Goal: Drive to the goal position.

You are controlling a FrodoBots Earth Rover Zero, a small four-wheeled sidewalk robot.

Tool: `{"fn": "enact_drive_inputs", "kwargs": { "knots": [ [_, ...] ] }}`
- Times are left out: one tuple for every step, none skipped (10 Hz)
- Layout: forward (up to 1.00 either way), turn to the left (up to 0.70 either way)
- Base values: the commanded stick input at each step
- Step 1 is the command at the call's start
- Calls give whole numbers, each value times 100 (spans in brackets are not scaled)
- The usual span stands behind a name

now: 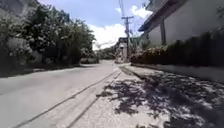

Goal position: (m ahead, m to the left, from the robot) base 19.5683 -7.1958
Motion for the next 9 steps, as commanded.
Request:
{"fn": "enact_drive_inputs", "kwargs": {
  "knots": [
    [100,-3],
    [100,-4],
    [100,-39],
    [100,-40],
    [100,-34],
    [100,-12],
    [100,-2],
    [100,-3],
    [100,-3]
  ]
}}
